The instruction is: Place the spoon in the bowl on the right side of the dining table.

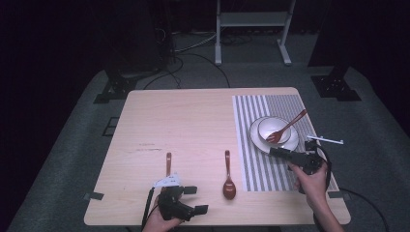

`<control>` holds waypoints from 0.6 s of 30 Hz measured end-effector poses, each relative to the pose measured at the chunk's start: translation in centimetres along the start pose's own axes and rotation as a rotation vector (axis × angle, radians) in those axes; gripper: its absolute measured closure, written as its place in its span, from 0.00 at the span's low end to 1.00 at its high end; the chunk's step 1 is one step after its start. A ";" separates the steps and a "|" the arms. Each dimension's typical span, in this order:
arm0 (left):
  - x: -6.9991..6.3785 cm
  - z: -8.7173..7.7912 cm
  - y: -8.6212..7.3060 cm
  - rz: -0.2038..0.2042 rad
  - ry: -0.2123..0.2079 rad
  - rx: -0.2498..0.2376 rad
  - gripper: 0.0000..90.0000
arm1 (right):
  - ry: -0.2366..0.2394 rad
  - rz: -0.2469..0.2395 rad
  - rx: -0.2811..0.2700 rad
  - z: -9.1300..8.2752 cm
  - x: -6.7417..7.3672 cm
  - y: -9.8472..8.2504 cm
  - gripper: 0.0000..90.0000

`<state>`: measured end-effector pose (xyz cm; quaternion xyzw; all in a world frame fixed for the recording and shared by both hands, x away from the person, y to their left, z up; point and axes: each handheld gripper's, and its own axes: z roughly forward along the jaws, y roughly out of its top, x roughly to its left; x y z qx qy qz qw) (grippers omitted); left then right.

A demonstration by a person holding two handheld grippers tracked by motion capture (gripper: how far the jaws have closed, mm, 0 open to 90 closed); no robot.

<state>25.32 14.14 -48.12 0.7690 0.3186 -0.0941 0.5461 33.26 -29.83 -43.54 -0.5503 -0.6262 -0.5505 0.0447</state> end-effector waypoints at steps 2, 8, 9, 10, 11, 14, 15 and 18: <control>0.0 0.0 0.0 -0.002 0.000 -0.001 0.01 | 0.002 -0.010 0.009 0.1 0.3 -0.3 0.36; 0.0 0.0 0.0 0.001 -0.001 0.000 0.01 | 0.005 -0.029 0.036 0.5 0.8 -1.6 0.35; 0.0 0.0 0.0 0.000 -0.001 -0.001 0.01 | 0.007 -0.032 0.040 0.5 0.9 -1.8 0.35; 0.0 0.0 0.0 0.001 0.000 -0.002 0.01 | 0.005 -0.037 0.044 0.6 0.9 -1.9 0.35; 0.0 0.0 0.0 0.002 0.000 -0.001 0.01 | 0.004 -0.040 0.047 0.6 1.0 -2.1 0.35; 0.0 0.0 0.0 0.002 -0.001 0.000 0.01 | 0.002 -0.050 0.048 0.6 1.1 -2.5 0.35; 0.0 0.1 0.0 0.002 -0.001 0.001 0.01 | 0.005 -0.050 0.052 0.7 1.2 -2.5 0.34; 0.0 0.0 0.0 0.002 -0.002 0.001 0.01 | 0.009 -0.055 0.054 0.7 1.3 -2.8 0.34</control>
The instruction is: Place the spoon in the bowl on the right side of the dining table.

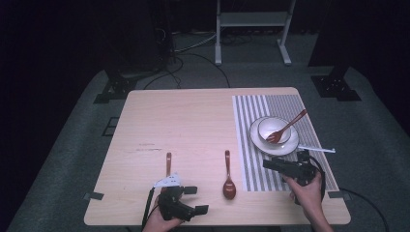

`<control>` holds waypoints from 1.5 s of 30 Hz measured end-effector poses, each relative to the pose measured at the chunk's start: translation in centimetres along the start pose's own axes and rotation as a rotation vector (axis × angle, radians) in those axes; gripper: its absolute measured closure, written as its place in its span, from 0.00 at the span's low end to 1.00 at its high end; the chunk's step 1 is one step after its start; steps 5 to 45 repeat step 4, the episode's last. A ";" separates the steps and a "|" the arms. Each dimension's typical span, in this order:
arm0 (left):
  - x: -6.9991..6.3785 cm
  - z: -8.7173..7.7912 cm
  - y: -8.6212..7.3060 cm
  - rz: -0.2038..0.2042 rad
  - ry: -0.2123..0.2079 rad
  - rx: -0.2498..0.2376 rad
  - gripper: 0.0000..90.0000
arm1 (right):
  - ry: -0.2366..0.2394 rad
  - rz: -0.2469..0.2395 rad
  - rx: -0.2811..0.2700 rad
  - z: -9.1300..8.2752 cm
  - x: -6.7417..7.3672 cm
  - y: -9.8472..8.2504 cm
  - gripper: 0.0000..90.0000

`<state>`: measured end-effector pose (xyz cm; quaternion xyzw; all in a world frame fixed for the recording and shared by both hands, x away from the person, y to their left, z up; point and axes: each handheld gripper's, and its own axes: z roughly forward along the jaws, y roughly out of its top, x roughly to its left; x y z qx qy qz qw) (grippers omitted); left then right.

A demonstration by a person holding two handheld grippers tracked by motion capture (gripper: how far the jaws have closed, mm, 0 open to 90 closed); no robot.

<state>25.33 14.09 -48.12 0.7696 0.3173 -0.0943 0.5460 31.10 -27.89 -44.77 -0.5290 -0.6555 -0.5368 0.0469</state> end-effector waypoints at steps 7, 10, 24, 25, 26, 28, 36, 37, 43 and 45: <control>0.0 0.0 0.0 -0.003 -0.001 0.000 0.01 | 0.002 -0.007 0.010 0.3 0.1 -0.6 0.34; 0.0 0.0 0.0 -0.003 -0.001 0.000 0.01 | 0.002 -0.007 0.010 0.3 0.1 -0.6 0.34; 0.0 0.0 0.0 -0.003 -0.001 0.000 0.01 | 0.002 -0.007 0.010 0.3 0.1 -0.6 0.34; 0.0 0.0 0.0 -0.003 -0.001 0.000 0.01 | 0.002 -0.007 0.010 0.3 0.1 -0.6 0.34; 0.0 0.0 0.0 -0.003 -0.001 0.000 0.01 | 0.002 -0.007 0.010 0.3 0.1 -0.6 0.34; 0.0 0.0 0.0 -0.003 -0.001 0.000 0.01 | 0.002 -0.007 0.010 0.3 0.1 -0.6 0.34; 0.0 0.0 0.0 -0.003 -0.001 0.000 0.01 | 0.002 -0.007 0.010 0.3 0.1 -0.6 0.34; 0.0 0.0 0.0 -0.003 -0.001 0.000 0.01 | 0.002 -0.007 0.010 0.3 0.1 -0.6 0.34; 0.0 0.0 0.0 -0.003 -0.001 0.000 0.01 | 0.002 -0.007 0.010 0.3 0.1 -0.6 0.34; 0.0 0.0 0.0 -0.003 -0.001 0.000 0.01 | 0.002 -0.007 0.010 0.3 0.1 -0.6 0.34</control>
